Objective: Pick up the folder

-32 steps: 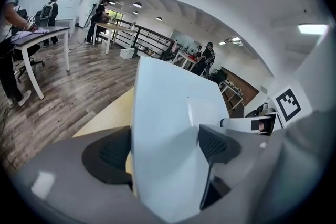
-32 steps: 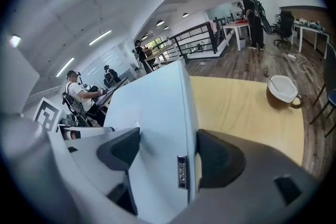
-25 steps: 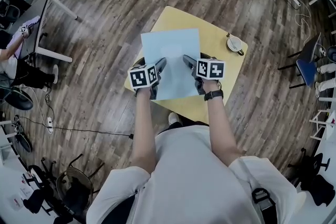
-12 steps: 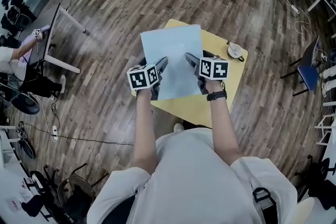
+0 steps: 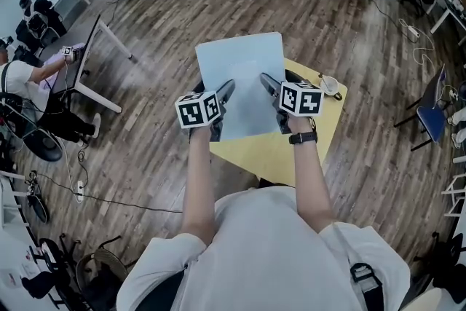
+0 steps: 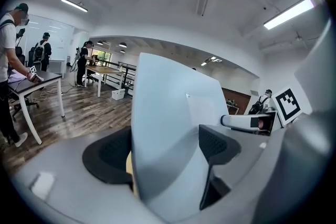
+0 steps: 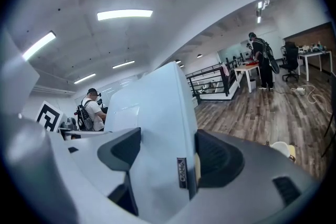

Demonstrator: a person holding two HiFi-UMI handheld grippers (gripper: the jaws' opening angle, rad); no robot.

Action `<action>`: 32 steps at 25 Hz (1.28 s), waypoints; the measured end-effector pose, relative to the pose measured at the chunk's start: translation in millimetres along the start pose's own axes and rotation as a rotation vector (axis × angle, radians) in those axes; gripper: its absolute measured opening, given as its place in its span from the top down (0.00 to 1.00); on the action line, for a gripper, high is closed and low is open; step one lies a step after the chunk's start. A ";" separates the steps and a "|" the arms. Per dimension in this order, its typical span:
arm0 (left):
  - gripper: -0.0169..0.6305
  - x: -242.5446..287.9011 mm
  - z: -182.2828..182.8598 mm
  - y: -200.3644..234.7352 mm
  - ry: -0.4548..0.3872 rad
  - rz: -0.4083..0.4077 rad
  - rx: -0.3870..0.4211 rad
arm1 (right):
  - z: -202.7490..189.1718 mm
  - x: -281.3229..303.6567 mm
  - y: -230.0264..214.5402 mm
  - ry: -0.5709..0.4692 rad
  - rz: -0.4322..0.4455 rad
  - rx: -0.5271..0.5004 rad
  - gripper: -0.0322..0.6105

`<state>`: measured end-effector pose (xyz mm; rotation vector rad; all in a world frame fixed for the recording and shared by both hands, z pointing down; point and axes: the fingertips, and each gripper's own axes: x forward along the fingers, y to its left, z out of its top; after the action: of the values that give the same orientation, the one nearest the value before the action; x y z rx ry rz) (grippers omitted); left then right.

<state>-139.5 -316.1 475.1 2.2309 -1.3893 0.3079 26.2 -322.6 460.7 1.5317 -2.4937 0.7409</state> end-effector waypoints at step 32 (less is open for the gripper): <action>0.34 -91.9 100.8 -53.5 -0.386 -0.029 0.160 | 107.7 -92.9 67.7 -0.382 0.026 -0.205 0.43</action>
<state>-140.5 -277.4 333.8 2.5369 -1.5689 -0.0276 28.0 -273.2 311.1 1.6993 -2.7490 0.1942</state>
